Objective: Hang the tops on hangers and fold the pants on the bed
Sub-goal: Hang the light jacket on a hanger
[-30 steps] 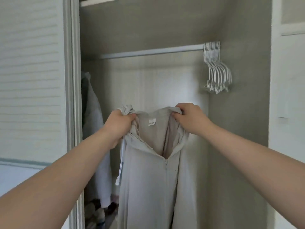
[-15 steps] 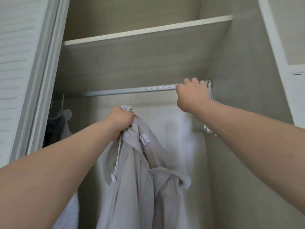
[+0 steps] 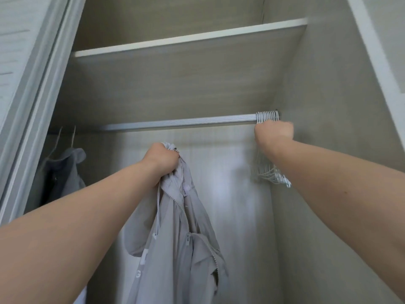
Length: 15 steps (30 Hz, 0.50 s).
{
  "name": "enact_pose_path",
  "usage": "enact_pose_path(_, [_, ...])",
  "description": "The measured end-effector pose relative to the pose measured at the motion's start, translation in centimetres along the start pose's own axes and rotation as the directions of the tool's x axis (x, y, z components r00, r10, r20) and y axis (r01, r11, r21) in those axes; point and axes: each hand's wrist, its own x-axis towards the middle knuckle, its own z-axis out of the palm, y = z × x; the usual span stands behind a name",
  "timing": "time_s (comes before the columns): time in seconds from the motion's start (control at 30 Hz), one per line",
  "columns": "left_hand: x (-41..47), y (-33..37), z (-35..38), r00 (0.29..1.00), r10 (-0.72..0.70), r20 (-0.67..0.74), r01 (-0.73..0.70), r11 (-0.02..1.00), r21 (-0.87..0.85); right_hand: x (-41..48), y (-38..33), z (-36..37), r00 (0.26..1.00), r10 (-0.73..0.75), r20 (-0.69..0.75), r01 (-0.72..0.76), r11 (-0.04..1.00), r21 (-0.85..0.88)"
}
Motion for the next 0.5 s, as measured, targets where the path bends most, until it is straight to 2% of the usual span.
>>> enact_pose_path(0.2, [-0.2,-0.3,-0.9,1.000,-0.010,-0.016,0.011,1.000,0.010,0.5,0.8,-0.1,0.996,0.052,-0.074,-0.047,0.996,0.070])
enact_pose_path(0.3, [-0.5,-0.5,-1.5,1.000,0.007,-0.006,-0.007,1.000,0.026,0.2,1.0,-0.8,0.992,0.076,-0.096,-0.055,0.977,0.205])
enact_pose_path(0.4, [-1.2,-0.5,-2.3,1.000,0.010,0.000,-0.010,0.999,0.048,-0.7,0.6,-2.1,0.989,0.120,-0.089,-0.068,0.892,0.447])
enact_pose_path(0.5, [-2.0,-0.1,-3.5,1.000,0.008,-0.014,-0.007,0.998,0.062,-2.1,0.4,-3.5,0.984,0.177,-0.026,-0.112,0.726,0.678])
